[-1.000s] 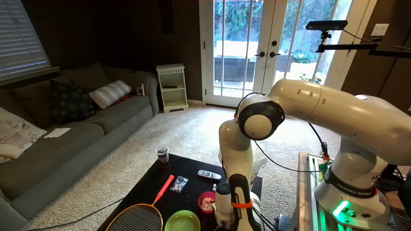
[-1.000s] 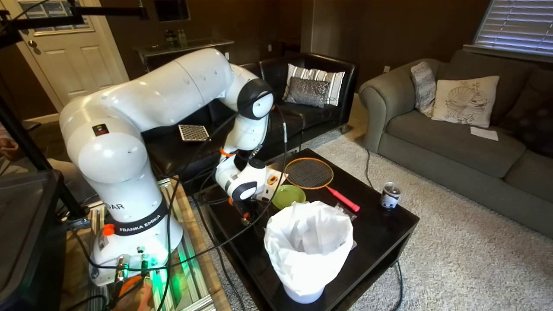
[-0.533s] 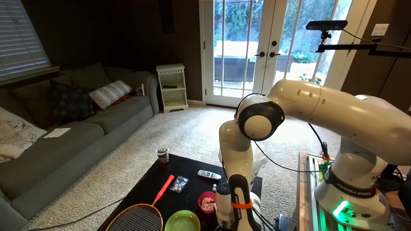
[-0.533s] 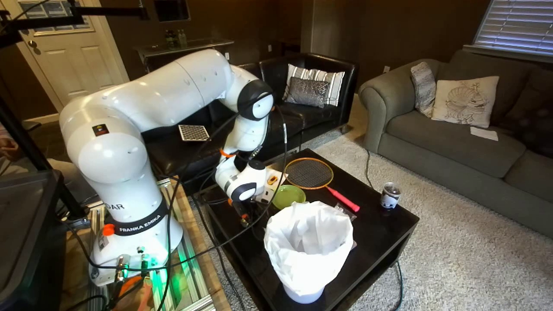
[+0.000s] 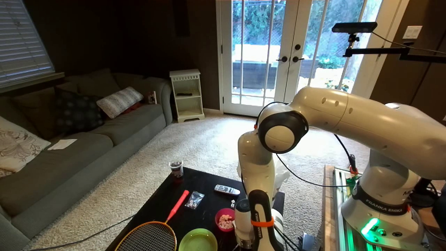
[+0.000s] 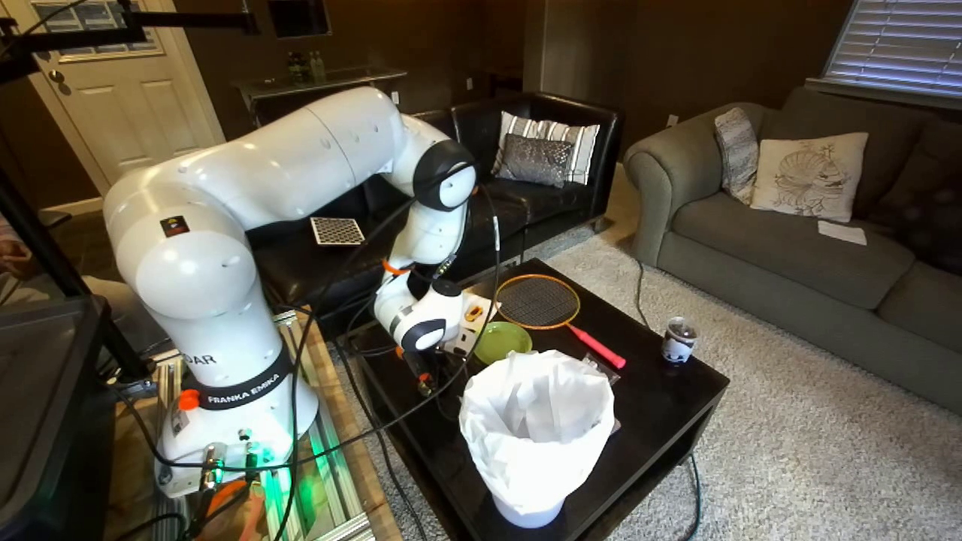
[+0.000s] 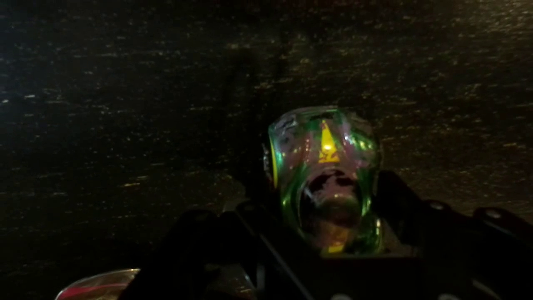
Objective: Turn the toy car clockwise
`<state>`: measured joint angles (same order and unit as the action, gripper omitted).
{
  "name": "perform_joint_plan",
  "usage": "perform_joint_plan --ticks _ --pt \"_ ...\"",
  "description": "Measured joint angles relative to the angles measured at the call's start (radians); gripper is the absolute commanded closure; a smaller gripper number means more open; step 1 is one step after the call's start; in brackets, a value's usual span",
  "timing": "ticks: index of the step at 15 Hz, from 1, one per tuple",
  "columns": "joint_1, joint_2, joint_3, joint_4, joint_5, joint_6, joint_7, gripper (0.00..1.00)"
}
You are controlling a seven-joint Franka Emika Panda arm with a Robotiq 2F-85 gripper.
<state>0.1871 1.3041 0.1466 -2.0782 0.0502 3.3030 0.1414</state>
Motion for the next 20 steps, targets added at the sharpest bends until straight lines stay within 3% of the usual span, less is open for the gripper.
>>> perform_joint_plan --ticks 1,2,4,11,20 --pt "0.0 0.0 0.0 0.0 0.001 0.0 0.002 0.57" --pt "0.0 0.0 0.0 0.0 0.001 0.0 0.004 0.08" --pt "0.0 0.001 0.0 0.001 0.002 0.0 0.007 0.02" --pt "0.049 -0.012 -0.027 0.0 0.017 0.0 0.009 0.0" --pt "0.315 -0.17 -0.145 -0.099 0.077 0.0 0.028 0.0"
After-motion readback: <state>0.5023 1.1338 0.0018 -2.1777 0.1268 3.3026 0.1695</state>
